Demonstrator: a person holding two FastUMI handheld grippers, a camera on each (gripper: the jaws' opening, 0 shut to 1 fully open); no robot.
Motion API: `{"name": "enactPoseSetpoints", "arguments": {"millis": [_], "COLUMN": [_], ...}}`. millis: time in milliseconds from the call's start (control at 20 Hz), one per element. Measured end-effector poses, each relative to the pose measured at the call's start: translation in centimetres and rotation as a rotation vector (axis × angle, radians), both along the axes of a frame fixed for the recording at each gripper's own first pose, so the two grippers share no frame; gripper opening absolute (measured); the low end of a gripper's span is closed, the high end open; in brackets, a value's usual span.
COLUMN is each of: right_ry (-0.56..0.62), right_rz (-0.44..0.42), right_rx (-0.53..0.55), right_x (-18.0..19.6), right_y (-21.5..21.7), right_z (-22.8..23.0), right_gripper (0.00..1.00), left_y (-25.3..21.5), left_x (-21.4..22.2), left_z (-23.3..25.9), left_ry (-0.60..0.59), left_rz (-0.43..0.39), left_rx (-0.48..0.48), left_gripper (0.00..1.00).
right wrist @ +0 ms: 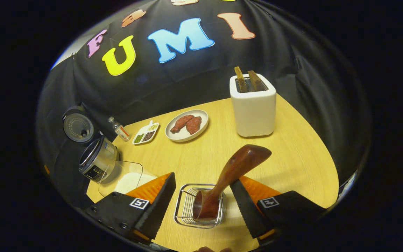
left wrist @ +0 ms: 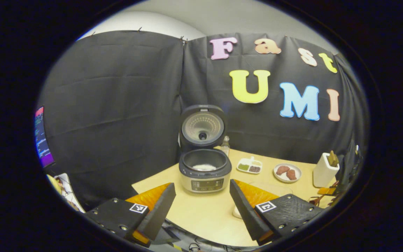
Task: Close the left gripper, press the button to open the rice cooker; take a wooden spoon from the chopstick holder with the right hand, scoop a spoonful of rice and pour it into the rice cooker, then put the wooden spoon back into the chopstick holder.
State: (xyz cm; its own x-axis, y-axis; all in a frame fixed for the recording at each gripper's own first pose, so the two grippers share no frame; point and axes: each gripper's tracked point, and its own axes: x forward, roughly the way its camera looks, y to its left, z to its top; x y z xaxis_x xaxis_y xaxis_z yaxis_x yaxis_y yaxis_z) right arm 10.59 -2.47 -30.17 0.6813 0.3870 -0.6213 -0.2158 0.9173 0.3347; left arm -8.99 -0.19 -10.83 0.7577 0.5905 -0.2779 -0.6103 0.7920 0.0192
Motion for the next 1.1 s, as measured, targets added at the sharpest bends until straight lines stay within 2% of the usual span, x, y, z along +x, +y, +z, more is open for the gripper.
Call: {"name": "enactPoseSetpoints", "arguments": {"millis": [50, 100, 350, 600, 850, 1100], "right_ry": [0.003, 0.003, -0.041, -0.158, -0.255, -0.277], "right_rz": [-0.012, -0.026, -0.103, -0.193, -0.265, -0.335], "right_rx": [-0.016, -0.037, -0.175, -0.269, -0.32, -0.28], "right_x": [-0.4, -1.0, -3.8, -5.8, -7.3, -8.1], "right_y": [-0.7, -1.5, -5.4, -6.4, -4.1, -1.4], "right_z": [0.0, 0.2, 1.9, 6.5, 10.7, 13.2], "right_gripper": [0.92, 0.98, 0.98, 0.98, 0.98, 0.99], "left_y": [1.1, 2.2, 9.1, 16.5, 21.7, 26.1], "left_x": [0.7, 1.5, 6.7, 15.4, 25.9, 33.6], "left_z": [1.1, 2.3, 7.9, 12.1, 11.8, 8.1], "left_ry": [-0.014, -0.027, -0.105, -0.186, -0.169, -0.093], "left_rz": [-0.009, -0.019, -0.063, -0.157, -0.253, -0.266], "left_rx": [0.02, 0.033, 0.088, 0.1, 0.058, 0.026], "left_gripper": [0.96, 0.96, 0.96, 0.96, 0.95, 0.96]}}
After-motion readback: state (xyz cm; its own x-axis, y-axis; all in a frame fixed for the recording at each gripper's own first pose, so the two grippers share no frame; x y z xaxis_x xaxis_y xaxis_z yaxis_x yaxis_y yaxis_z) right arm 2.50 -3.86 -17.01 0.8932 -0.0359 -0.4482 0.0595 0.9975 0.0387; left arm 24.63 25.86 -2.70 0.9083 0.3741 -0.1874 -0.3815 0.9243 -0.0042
